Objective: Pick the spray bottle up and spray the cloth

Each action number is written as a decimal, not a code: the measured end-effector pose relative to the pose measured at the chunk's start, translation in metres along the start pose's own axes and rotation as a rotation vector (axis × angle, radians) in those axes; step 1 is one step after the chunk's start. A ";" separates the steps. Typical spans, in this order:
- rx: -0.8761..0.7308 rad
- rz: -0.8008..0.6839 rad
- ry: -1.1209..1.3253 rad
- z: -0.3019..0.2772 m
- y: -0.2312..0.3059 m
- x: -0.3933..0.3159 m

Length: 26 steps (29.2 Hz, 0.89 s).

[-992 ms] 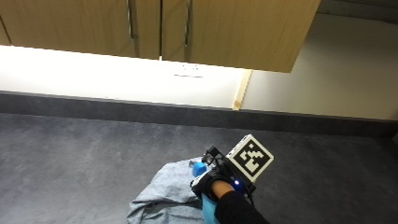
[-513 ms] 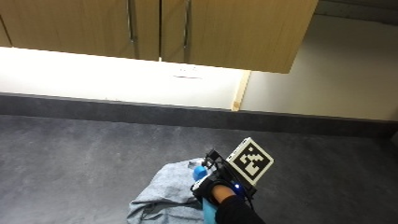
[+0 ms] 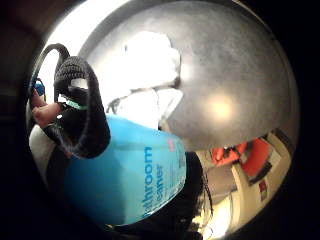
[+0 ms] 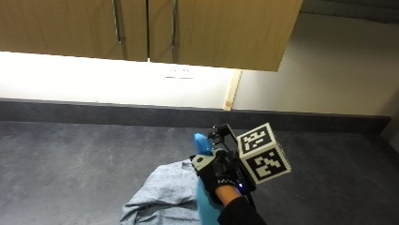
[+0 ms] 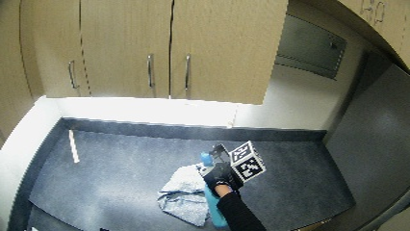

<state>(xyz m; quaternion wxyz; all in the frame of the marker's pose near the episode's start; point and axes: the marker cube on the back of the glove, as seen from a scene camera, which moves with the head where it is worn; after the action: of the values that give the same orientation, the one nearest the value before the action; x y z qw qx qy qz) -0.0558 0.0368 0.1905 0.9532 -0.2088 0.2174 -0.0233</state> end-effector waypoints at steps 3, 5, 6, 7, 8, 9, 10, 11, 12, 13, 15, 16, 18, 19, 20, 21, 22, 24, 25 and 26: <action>0.119 -0.115 -0.102 -0.009 0.009 -0.007; 0.200 -0.194 -0.165 -0.014 0.016 -0.010; 0.239 -0.233 -0.191 -0.017 0.018 -0.011; 0.274 -0.269 -0.212 -0.019 0.020 -0.012; 0.305 -0.299 -0.227 -0.021 0.022 -0.012; 0.330 -0.321 -0.237 -0.023 0.024 -0.013; 0.348 -0.336 -0.243 -0.025 0.025 -0.014; 0.360 -0.345 -0.247 -0.026 0.026 -0.015; 0.366 -0.349 -0.251 -0.027 0.027 -0.017; 0.367 -0.352 -0.254 -0.027 0.027 -0.019; 0.366 -0.359 -0.255 -0.027 0.028 -0.022; 0.365 -0.362 -0.254 -0.026 0.028 -0.023; 0.364 -0.369 -0.248 -0.024 0.028 -0.026; 0.363 -0.373 -0.245 -0.023 0.028 -0.027; 0.362 -0.378 -0.243 -0.021 0.028 -0.029; 0.360 -0.382 -0.242 -0.018 0.029 -0.031; 0.356 -0.384 -0.242 -0.015 0.029 -0.034; 0.345 -0.385 -0.246 -0.008 0.031 -0.043; 0.339 -0.386 -0.251 -0.004 0.031 -0.049; 0.333 -0.388 -0.257 0.000 0.032 -0.054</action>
<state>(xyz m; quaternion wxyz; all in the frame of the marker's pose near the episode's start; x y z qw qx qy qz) -0.1062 0.0735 0.1995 0.9719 -0.0885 0.0441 -0.2137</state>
